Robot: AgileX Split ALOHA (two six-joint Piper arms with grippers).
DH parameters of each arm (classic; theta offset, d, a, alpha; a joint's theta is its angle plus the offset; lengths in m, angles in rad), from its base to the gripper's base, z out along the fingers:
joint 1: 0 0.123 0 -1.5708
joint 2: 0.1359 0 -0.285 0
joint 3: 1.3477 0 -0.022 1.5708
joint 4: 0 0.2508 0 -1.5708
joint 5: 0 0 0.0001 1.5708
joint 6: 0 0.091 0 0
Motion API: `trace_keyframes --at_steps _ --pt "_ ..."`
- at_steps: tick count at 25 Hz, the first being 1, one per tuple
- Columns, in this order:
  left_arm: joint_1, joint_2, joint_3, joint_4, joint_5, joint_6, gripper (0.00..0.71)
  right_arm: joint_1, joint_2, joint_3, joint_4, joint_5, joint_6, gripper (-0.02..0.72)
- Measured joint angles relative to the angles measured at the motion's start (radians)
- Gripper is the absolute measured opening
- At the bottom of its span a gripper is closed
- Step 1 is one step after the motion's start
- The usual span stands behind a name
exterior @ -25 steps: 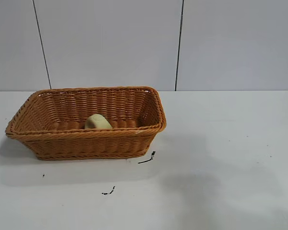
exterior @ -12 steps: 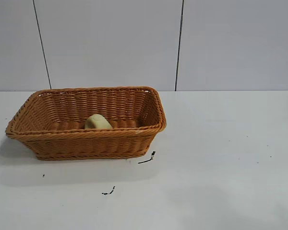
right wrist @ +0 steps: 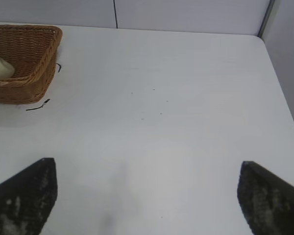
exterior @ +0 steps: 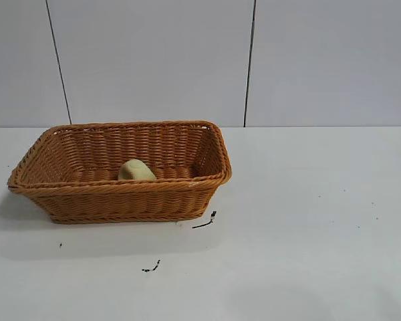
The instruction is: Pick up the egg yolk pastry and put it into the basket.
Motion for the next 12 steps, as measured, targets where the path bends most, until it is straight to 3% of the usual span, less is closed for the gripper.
trace_keyframes --at_steps 12 --pt "0.000 0.000 0.000 0.000 0.000 0.000 0.696 0.000 0.000 0.000 -0.001 0.000 0.001 0.693"
